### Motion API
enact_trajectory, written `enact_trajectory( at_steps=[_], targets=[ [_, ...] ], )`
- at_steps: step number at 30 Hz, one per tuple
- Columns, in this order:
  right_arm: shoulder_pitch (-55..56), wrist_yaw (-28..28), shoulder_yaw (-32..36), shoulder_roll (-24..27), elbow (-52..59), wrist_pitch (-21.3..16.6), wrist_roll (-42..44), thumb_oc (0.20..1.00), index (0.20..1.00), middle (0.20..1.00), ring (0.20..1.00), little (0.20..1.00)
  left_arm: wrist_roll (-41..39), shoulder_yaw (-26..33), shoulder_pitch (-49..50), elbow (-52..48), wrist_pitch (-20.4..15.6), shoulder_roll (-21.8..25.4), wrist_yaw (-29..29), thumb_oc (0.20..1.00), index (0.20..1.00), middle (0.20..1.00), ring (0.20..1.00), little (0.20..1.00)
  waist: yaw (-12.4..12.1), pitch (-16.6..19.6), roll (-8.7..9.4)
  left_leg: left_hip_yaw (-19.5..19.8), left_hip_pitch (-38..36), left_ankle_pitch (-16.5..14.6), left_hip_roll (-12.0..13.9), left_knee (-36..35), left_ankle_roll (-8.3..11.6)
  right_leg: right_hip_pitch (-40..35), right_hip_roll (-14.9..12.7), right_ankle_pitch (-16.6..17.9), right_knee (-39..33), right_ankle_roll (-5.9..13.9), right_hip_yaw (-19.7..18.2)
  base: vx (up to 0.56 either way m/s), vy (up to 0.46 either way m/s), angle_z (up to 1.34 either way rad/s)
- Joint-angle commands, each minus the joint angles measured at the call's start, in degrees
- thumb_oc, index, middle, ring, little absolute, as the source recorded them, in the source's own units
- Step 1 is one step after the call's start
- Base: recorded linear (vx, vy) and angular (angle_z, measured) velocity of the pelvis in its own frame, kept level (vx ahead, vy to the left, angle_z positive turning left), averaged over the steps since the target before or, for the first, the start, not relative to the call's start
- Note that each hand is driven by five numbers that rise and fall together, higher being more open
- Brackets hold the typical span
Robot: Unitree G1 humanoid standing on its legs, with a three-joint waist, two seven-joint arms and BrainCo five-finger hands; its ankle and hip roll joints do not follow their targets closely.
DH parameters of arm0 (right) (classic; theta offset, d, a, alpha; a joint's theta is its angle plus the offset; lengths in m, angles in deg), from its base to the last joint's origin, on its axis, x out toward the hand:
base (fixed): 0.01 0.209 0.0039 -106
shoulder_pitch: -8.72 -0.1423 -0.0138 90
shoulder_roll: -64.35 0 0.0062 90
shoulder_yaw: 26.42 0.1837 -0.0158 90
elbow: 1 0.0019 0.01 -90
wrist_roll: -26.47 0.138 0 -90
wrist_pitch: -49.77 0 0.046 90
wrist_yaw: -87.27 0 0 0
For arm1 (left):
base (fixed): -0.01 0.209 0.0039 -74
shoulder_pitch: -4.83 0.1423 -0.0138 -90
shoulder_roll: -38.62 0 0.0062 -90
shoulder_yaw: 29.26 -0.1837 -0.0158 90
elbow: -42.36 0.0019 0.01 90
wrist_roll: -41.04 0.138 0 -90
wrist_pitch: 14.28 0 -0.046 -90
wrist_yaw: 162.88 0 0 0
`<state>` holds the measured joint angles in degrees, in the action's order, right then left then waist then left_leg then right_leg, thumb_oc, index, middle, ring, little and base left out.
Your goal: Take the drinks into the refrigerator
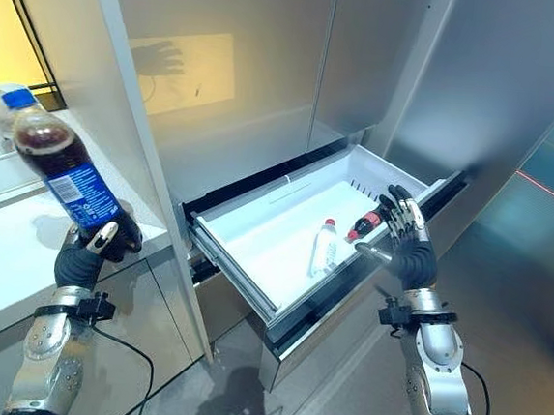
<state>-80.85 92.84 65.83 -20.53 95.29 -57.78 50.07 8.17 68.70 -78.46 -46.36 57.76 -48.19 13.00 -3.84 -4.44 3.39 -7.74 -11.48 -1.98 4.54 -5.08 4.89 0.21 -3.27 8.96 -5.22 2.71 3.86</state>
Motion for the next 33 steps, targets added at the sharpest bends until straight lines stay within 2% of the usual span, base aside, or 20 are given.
enact_trajectory(
  at_steps=[1, 5, 6, 8, 9, 11, 12, 13, 14, 15, 18, 20, 21, 22, 23, 33],
  targets=[
    [-3.4, 0.5, 4.2, 0.9, 3.0, -2.5, -1.1, 1.0, 1.0, 1.0, 1.0, 1.0, -4.2, 1.8, -4.4, -10.6, -5.1, 2.7, -6.1, 0.2, 0.2, 0.2, 0.2, 0.2, -1.1, -1.4, -0.24, 5.3, 0.1, -3.0, -1.0, 0.1, -2.62, -5.4, -3.1, -10.0, 8.1, 4.0, 1.8, -0.05, -0.021, 0.03],
    [-4.3, 2.3, 4.0, 2.7, 1.9, -2.0, 0.9, 1.0, 1.0, 1.0, 1.0, 1.0, -5.0, 0.5, -2.8, -13.9, -4.3, 4.2, -10.0, 0.2, 0.2, 0.2, 0.2, 0.2, -1.5, -1.5, 0.23, 5.8, 0.4, -2.8, -1.1, 0.1, -2.63, -5.3, -3.3, -9.8, 8.2, 4.0, 2.3, -0.04, -0.021, 0.05],
    [-4.6, 4.8, 2.2, 3.4, 0.9, -0.9, 5.9, 1.0, 1.0, 1.0, 1.0, 1.0, -5.6, -1.0, -2.2, -15.3, -3.8, 5.1, -11.5, 0.2, 0.2, 0.2, 0.2, 0.2, -1.7, -1.6, 0.52, 6.0, 0.6, -2.7, -1.1, 0.1, -2.61, -5.2, -3.4, -9.6, 8.3, 4.02, 2.5, -0.04, -0.021, 0.03],
    [-5.1, 6.1, 1.2, 4.2, 0.6, -0.4, 7.9, 1.0, 1.0, 1.0, 1.0, 1.0, -6.0, -1.6, -2.0, -16.0, -3.5, 5.8, -12.5, 0.2, 0.2, 0.2, 0.2, 0.2, -1.7, -1.6, 0.64, 6.1, 0.7, -2.6, -1.1, 0.1, -2.6, -5.2, -3.4, -9.6, 8.3, 4.02, 2.6, -0.04, -0.02, 0.05],
    [-5.9, 10.0, -2.1, 6.0, 0.0, 2.0, 14.8, 1.0, 1.0, 1.0, 1.0, 1.0, -6.5, -4.3, -1.7, -16.9, -2.5, 7.7, -14.9, 0.2, 0.2, 0.2, 0.2, 0.2, -1.9, -1.7, 0.88, 6.1, 0.7, -2.5, -1.1, 0.1, -2.57, -5.1, -3.4, -9.5, 8.5, 4.0, 2.7, 0.0, -0.011, 0.11],
    [-6.2, 10.2, -2.9, 7.2, -0.5, 2.5, 16.1, 1.0, 1.0, 1.0, 1.0, 1.0, -6.3, -5.0, -1.5, -17.4, -2.4, 8.9, -15.2, 0.2, 0.2, 0.2, 0.2, 0.2, -1.9, -1.8, 0.85, 6.2, 0.3, -3.1, -1.1, 0.1, -2.55, -5.5, -3.4, -10.1, 8.5, 4.11, 2.7, 0.0, -0.011, 0.12],
    [-8.7, 13.4, -6.6, 11.1, -1.2, 4.7, 20.4, 1.0, 1.0, 1.0, 1.0, 1.0, -7.5, -8.0, -1.3, -18.5, -1.7, 11.6, -17.7, 0.2, 0.2, 0.2, 0.2, 0.2, -2.2, -1.7, 1.03, 6.2, 0.4, -2.9, -1.1, 0.1, -2.49, -5.5, -3.5, -9.9, 8.6, 4.14, 2.8, -0.02, -0.01, 0.07],
    [-8.9, 13.6, -6.6, 11.2, -1.4, 4.6, 20.6, 1.0, 1.0, 1.0, 1.0, 1.0, -7.6, -7.9, -1.3, -18.5, -1.7, 11.6, -17.7, 0.2, 0.2, 0.2, 0.2, 0.2, -2.1, -1.7, 0.98, 6.2, 0.4, -2.9, -1.1, 0.1, -2.49, -5.5, -3.5, -9.9, 8.6, 4.14, 2.8, -0.04, -0.017, 0.04],
    [-11.9, 15.5, -10.5, 15.0, -2.4, 6.2, 23.8, 1.0, 1.0, 1.0, 1.0, 1.0, -8.2, -11.0, -1.8, -19.4, -1.2, 14.0, -19.3, 0.2, 0.2, 0.2, 0.2, 0.2, -2.3, -1.8, 1.04, 6.1, 0.4, -2.8, -1.1, 0.1, -2.43, -5.5, -3.6, -9.7, 8.5, 4.21, 2.8, 0.0, 0.0, 0.0],
    [-11.9, 15.5, -10.6, 15.0, -2.4, 6.2, 23.8, 1.0, 1.0, 1.0, 1.0, 1.0, -8.2, -11.0, -1.8, -19.4, -1.2, 14.0, -19.3, 0.2, 0.2, 0.2, 0.2, 0.2, -2.3, -1.8, 1.03, 6.1, 0.4, -2.8, -1.1, 0.1, -2.43, -5.5, -3.6, -9.7, 8.5, 4.21, 2.8, 0.0, 0.0, 0.0],
    [-22.3, 20.3, -22.2, 20.8, -3.9, 9.3, 30.6, 1.0, 1.0, 1.0, 1.0, 1.0, -11.1, -18.4, -4.1, -21.3, 0.1, 19.3, -22.6, 0.2, 0.2, 0.2, 0.2, 0.2, -2.9, -1.7, 0.94, 6.0, 0.4, -2.4, -1.2, 0.1, -2.22, -5.6, -3.7, -9.3, 8.0, 4.42, 2.7, -0.03, -0.004, -0.01],
    [-24.8, 21.2, -24.8, 20.4, -4.6, 10.2, 33.3, 1.0, 1.0, 1.0, 1.0, 1.0, -11.6, -20.2, -5.3, -21.4, 0.4, 20.8, -23.2, 0.2, 0.2, 0.2, 0.2, 0.2, -2.9, -1.7, 0.8, 6.0, 0.3, -2.3, -1.1, 0.1, -2.19, -5.6, -3.7, -9.2, 7.9, 4.46, 2.7, -0.02, -0.001, -0.03],
    [-29.1, 21.9, -29.1, 20.1, -5.0, 10.6, 35.5, 1.0, 1.0, 1.0, 1.0, 1.0, -12.3, -22.9, -7.0, -20.7, 0.6, 23.1, -23.6, 0.2, 0.2, 0.2, 0.2, 0.2, -3.0, -1.7, 0.63, 5.9, 0.3, -2.2, -1.1, 0.1, -2.15, -5.6, -3.8, -9.2, 7.8, 4.54, 2.6, 0.0, 0.0, 0.0],
    [-29.1, 21.9, -29.1, 20.1, -5.0, 10.6, 35.5, 1.0, 1.0, 1.0, 1.0, 1.0, -12.3, -22.9, -7.0, -20.7, 0.6, 23.1, -23.7, 0.2, 0.2, 0.2, 0.2, 0.2, -3.0, -1.7, 0.63, 5.9, 0.3, -2.2, -1.1, 0.1, -2.15, -5.6, -3.8, -9.2, 7.8, 4.54, 2.6, 0.0, 0.0, 0.0],
    [-33.6, 22.2, -33.0, 19.4, -4.8, 11.2, 37.0, 1.0, 1.0, 1.0, 1.0, 1.0, -11.8, -25.4, -8.9, -19.6, 0.5, 24.9, -23.6, 0.2, 0.2, 0.2, 0.2, 0.2, -3.1, -1.6, 0.5, 5.8, 0.2, -2.2, -1.1, 0.1, -2.13, -5.7, -3.9, -9.1, 7.7, 4.61, 2.5, 0.0, 0.0, 0.0],
    [-40.5, 22.9, -41.4, 14.2, -3.3, 13.1, 38.2, 1.0, 1.0, 1.0, 1.0, 1.0, -7.9, -32.9, -14.7, -15.2, 1.1, 28.9, -24.2, 0.2, 0.2, 0.2, 0.2, 0.2, -3.3, -1.6, -0.52, 5.1, 0.0, -2.0, -1.2, 0.1, -2.2, -5.4, -4.1, -8.9, 7.9, 4.89, 1.9, 0.0, 0.002, -0.01]
  ],
)
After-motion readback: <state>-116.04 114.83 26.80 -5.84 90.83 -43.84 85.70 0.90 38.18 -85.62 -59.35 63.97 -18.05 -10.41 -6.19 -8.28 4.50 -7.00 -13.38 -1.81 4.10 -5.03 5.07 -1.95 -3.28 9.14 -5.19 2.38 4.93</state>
